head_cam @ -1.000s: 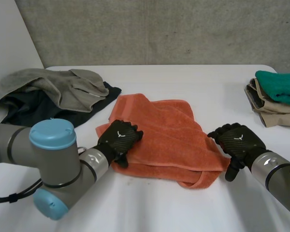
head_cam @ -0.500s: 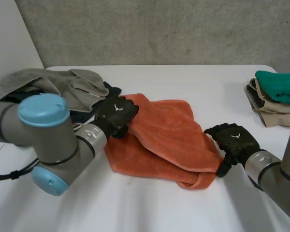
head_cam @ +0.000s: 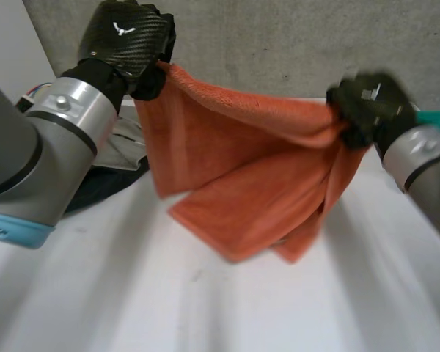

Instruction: Fold the laundry.

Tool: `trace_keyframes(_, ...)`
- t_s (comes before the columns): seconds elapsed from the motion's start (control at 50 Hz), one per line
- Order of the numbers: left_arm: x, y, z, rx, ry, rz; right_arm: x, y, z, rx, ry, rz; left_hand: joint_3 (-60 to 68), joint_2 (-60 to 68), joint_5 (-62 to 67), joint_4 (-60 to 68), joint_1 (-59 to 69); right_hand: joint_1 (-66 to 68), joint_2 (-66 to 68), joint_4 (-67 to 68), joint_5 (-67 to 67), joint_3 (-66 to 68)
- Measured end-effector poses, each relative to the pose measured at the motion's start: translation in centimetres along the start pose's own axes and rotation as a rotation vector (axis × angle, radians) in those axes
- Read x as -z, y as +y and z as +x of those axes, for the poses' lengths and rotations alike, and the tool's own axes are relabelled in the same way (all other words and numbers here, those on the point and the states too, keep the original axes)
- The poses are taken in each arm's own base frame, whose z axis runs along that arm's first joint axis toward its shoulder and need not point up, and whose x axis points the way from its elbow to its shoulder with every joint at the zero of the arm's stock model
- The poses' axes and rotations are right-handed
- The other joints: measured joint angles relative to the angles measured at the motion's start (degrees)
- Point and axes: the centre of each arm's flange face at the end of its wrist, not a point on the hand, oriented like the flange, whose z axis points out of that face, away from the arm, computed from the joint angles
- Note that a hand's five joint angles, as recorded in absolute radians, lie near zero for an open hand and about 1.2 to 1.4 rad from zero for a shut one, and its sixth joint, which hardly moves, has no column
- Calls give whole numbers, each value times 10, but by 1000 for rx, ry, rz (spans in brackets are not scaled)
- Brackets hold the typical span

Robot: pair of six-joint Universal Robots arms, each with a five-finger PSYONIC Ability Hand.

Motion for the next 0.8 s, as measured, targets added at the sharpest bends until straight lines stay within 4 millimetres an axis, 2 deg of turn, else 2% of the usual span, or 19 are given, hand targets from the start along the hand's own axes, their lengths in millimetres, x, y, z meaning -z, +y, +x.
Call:
trace_keyframes(0.06, 8, 2, -1, 1, 4, -24, 1, -25, 10, 88, 16, 42, 0, 0, 0, 0, 0, 0, 0, 0, 2, 1)
trace_keyframes(0.12, 15, 8, 1, 3, 14, -55, 2, -34, 13, 122, 12, 42, 0, 0, 0, 0, 0, 0, 0, 0, 3, 2)
trace_keyframes(0.18, 25, 24, 7, 8, 36, -113, 7, -40, 11, 145, -30, 2, 0, 0, 0, 0, 0, 0, 0, 0, 3, 2)
trace_keyframes(0.28, 37, 60, 20, 18, 70, -208, 12, -21, -10, 125, -146, -131, 0, 0, 0, 0, 0, 0, 0, 1, 3, 2)
trace_keyframes(0.32, 40, 86, 29, 22, 88, -264, 12, 1, -25, 114, -218, -230, 1, 0, 0, 0, 0, 0, 0, 2, 3, 4)
trace_keyframes(0.34, 41, 91, 30, 22, 91, -275, 12, 4, -27, 113, -226, -242, 1, 0, 0, 0, 0, 0, 0, 2, 3, 4)
trace_keyframes(0.4, 38, 112, 37, 23, 100, -306, 9, 25, -38, 127, -272, -319, 2, 1, 0, 0, 0, 0, 0, 2, 3, 4)
trace_keyframes(0.44, 29, 125, 38, 21, 94, -305, 1, 39, -41, 169, -278, -356, 2, 1, 0, 1, 0, 0, 0, 2, 3, 4)
trace_keyframes(0.5, 14, 128, 35, 16, 73, -271, -9, 47, -42, 220, -261, -361, 2, 1, 0, 2, 0, 0, 0, 2, 3, 4)
trace_keyframes(0.52, 3, 125, 31, 12, 55, -237, -19, 51, -43, 264, -239, -349, 2, 1, 0, 2, 0, -1, -2, -1, 3, 2)
trace_keyframes(0.56, -9, 120, 26, 9, 34, -198, -24, 52, -44, 284, -228, -336, 2, 1, 0, 2, 0, -19, -35, -42, -36, -38)
trace_keyframes(0.58, -17, 114, 21, 6, 18, -166, -30, 52, -48, 306, -217, -310, 2, 1, 0, 2, 0, -165, -191, -194, -189, -189)
trace_keyframes(0.6, -21, 111, 19, 5, 11, -150, -32, 52, -50, 312, -213, -296, 2, 1, 0, 2, 0, -212, -238, -239, -236, -235)
trace_keyframes(0.62, -29, 104, 15, 4, -3, -119, -35, 51, -54, 318, -211, -274, 2, 1, 0, 2, 0, -348, -376, -374, -377, -369)
trace_keyframes(0.64, -30, 102, 15, 4, -5, -114, -36, 51, -55, 318, -210, -268, 2, 1, 0, 2, 0, -384, -413, -405, -408, -400)
trace_keyframes(0.66, -35, 97, 12, 5, -14, -92, -37, 50, -60, 311, -211, -247, 2, 1, 0, 2, 0, -462, -493, -506, -498, -498)
trace_keyframes(0.72, -38, 92, 11, 14, -17, -78, -37, 50, -65, 275, -214, -231, 2, 1, 0, 2, 0, -502, -544, -562, -547, -556)
trace_keyframes(0.8, -34, 95, 14, 28, -10, -96, -31, 53, -66, 146, -203, -240, 2, 1, 0, 2, 0, -502, -545, -565, -547, -559)
